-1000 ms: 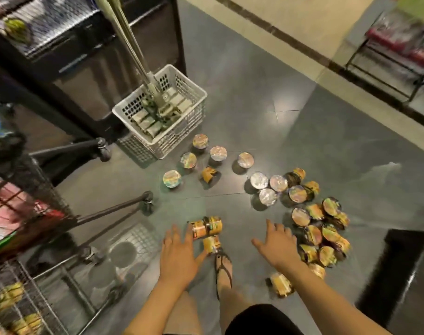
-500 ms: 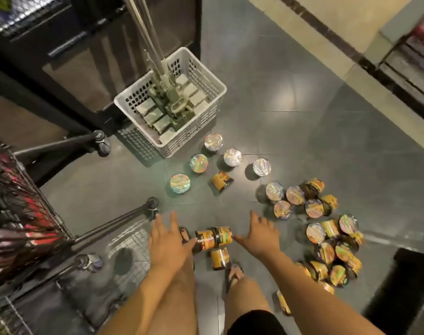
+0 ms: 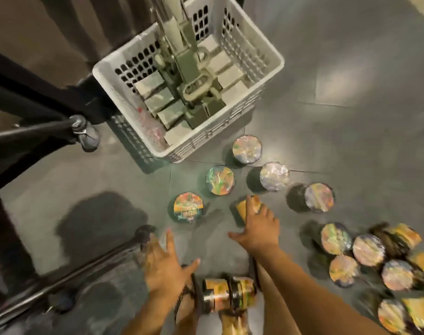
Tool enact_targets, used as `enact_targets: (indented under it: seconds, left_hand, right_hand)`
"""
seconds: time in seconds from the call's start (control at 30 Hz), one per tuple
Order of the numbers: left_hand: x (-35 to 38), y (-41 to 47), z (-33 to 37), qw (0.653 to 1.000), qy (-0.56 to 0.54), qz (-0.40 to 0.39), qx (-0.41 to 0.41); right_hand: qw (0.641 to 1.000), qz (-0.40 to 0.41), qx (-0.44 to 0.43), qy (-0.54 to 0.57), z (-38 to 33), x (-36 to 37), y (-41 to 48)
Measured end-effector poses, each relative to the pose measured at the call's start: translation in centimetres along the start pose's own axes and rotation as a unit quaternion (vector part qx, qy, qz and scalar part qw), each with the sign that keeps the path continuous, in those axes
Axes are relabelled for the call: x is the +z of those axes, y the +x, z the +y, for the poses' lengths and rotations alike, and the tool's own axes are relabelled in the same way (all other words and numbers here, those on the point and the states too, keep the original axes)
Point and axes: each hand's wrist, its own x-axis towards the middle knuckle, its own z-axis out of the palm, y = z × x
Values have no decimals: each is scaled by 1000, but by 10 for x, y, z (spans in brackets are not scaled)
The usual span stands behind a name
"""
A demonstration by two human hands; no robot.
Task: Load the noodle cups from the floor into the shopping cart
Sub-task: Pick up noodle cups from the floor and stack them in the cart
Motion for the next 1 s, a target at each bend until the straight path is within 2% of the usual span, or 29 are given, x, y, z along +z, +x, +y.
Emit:
enact_targets:
  seconds: [0.1,0.23,0.37,0.47,0.57,0.7,0.83,0.93,1.0]
  left_hand:
    - [59,83,-4,1000,-15,-2,2]
    - [102,164,0,1000,-16,20,13]
    - [135,204,12,999,-26,30,8]
    - [148,213,21,998,-40,54,-4]
    - [149,206,24,992,-88,93,-11]
    - [115,169,27,990,-111,42,-71]
    - [65,107,33,988,-126,52,-71]
    - [18,61,39,987,-142,45,-62]
    - [-18,30,45,989,-138,27,-55]
  right_hand:
    - [999,12,-27,-37,-7,21,86]
    - [997,52,-50,-37,-26,43,173]
    - [995,58,-66,-52,-45,71,220]
    - [992,91,-74,-50,-51,86,230]
    - [990,107,-84,-28,-47,88,224]
    - [993,99,-54,-21,-32,66,184]
    - [996,73,-34,-34,-24,17,118]
    - [993,83,-49,-66,-21,-28,63]
    - [993,61,-63,-84,-21,-60,24]
